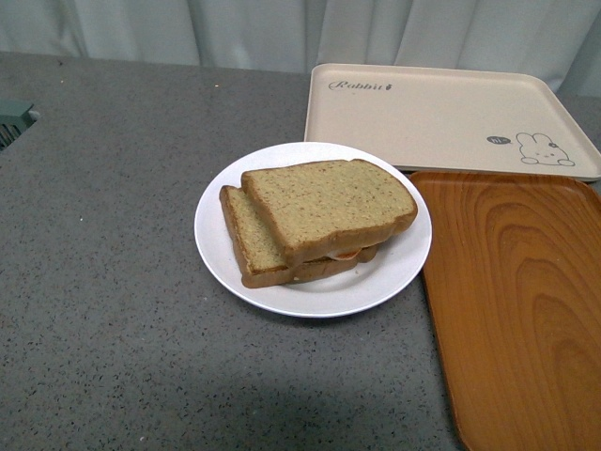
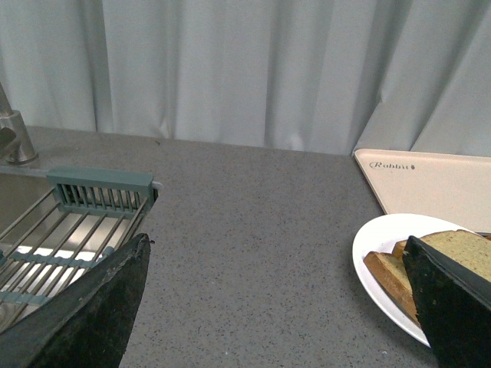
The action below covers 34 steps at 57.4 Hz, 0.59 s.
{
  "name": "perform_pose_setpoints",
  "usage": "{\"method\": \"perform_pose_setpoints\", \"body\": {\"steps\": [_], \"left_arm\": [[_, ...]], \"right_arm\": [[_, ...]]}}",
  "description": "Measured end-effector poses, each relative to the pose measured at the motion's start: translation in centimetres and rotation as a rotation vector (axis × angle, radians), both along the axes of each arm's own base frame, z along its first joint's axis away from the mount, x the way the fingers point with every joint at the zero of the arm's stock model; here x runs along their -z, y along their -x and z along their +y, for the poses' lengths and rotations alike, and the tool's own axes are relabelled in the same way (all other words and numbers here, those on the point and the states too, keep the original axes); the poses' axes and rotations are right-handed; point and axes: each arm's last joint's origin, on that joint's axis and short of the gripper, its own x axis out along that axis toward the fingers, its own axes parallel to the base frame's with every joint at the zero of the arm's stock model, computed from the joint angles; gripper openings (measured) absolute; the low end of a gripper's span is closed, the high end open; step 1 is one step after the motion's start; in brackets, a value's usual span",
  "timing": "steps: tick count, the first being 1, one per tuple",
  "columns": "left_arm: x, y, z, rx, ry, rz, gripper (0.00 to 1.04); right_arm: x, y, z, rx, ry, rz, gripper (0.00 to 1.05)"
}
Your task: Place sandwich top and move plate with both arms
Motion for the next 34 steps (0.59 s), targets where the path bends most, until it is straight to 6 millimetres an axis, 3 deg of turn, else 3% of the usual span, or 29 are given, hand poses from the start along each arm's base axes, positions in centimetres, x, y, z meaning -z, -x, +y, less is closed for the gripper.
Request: {"method": "perform_pose_setpoints", "body": {"steps": [16,25,34], "left_arm": [[0.00,0.00,0.00,0.000,0.000,0.000,0.98],[0.00,0.00,0.00,0.000,0.000,0.000,0.98],[0.00,0.00,0.00,0.000,0.000,0.000,0.98]], "right_arm": [[0.01,0.00,0.00,0.000,-0.004,0.002,0.01],[0.41,-0.03,-0.04,0.073,-0.359,0.344,0.26],[0.50,-0.03,-0.05,0.118,-0.569,0.358,0.51]]}}
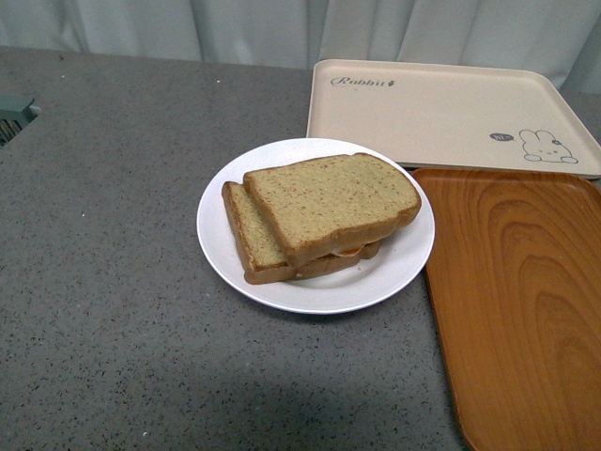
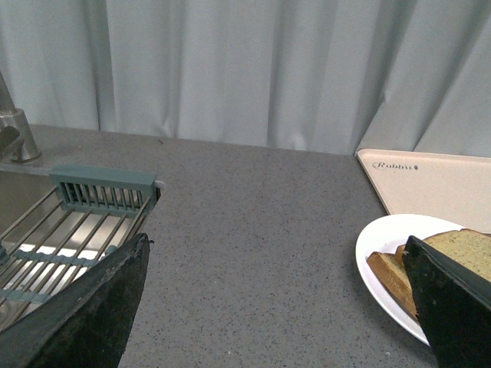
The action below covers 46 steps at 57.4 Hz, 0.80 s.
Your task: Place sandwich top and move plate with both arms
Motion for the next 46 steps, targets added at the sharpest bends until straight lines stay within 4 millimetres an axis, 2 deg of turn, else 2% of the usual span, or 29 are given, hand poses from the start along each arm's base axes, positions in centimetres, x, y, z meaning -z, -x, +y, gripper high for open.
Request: {"method": "perform_pose_setpoints", "body": {"steps": [9,15,24,35,37,40,46], "left_arm": [[0.00,0.00,0.00,0.000,0.000,0.000,0.98],[0.00,0.00,0.00,-0.002,0.000,0.000,0.98],[0.00,0.00,0.00,0.000,0.000,0.000,0.98],[0.00,0.00,0.00,0.000,0.000,0.000,0.98],[0.00,0.00,0.00,0.000,0.000,0.000,0.98],[0.06,-0.04,-0.01,-0.011,0.024,0.021,0.98],[0.36,-0.42,-0.46,-0.154,0.257,0.386,0.98]], "right_arm": [[-0.11,0.00,0.01,0.012,-0.038,-0.020,0.79],[-0.24,0.00,0.03,-0.067,0.279,-0.332,0.58],[-0.48,0.05,0.04,-0.105,0.501,-0.357,0.31],[-0.48,0.05,0.04,-0.116,0.558,-0.355,0.01],[-0.48,0.05,0.04,-0.116,0.559,-0.355,0.01],[-0.48,0.05,0.03,-0.117,0.566,-0.354,0.10],[-0.48,0.05,0.03,-0.116,0.567,-0.354,0.26]]}}
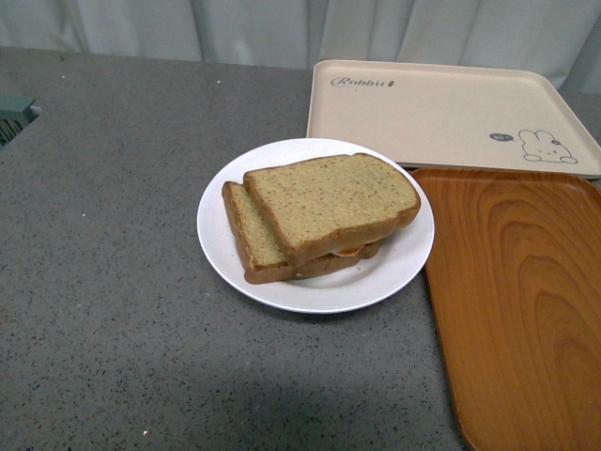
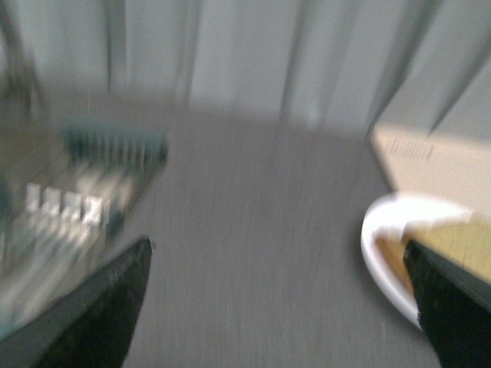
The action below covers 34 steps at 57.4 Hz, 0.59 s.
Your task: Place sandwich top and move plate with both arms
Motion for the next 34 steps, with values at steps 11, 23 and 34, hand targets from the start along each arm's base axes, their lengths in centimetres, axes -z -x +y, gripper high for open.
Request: {"method": "perform_pose_setpoints", "body": {"steps": [11,23,34], "left_arm": [[1.8,-3.6,-1.0,-0.192,0.347,0.147,0.98],[2.4,-9.8,-2.7,-0.209,0.437,0.155,0.98],[5.2,-13.8,-4.1,-0.250,0.481,0.234,0.98]], "right_arm": [[0.0,0.0,0.0,-0.002,0.002,0.000,0.62],[0.0,0.0,0.0,-0.002,0.002,0.000,0.95],[0.0,0.0,0.0,-0.002,0.002,0.000,0.96]]}}
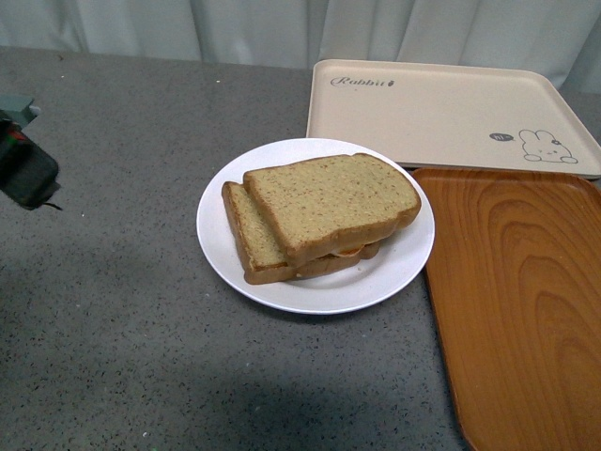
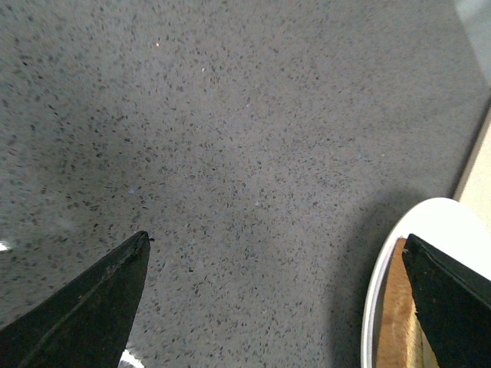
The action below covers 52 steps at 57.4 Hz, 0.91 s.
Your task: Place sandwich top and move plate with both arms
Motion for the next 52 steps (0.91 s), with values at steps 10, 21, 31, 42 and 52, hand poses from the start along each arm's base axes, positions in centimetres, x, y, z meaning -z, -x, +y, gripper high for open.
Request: {"method": "perform_pose_setpoints", "body": {"steps": [10,21,31,42,52], "left_arm": [[0.6,-2.4,-1.5,-0.009,0.074,-0.012,0.98],[0.5,-4.2,-4.0,0.013,0.140,-0.036,0.98],[0.9,-4.8,-6.2,0.037,0.185,-0.030,0.98],[2.1,-4.5,-8.4,0.056,0.224,-0.005,0.98],[2.9,-4.4,-8.9,0.054,0.237,0.004,0.98]], "right_arm": [[0.0,0.0,0.0,0.000,0.000,0.000,0.96],[0.0,0.0,0.0,0.000,0.000,0.000,0.96],[0.0,0.0,0.0,0.000,0.000,0.000,0.96],[0.0,0.0,0.0,0.000,0.000,0.000,0.96],[0.0,0.0,0.0,0.000,0.000,0.000,0.96]]}}
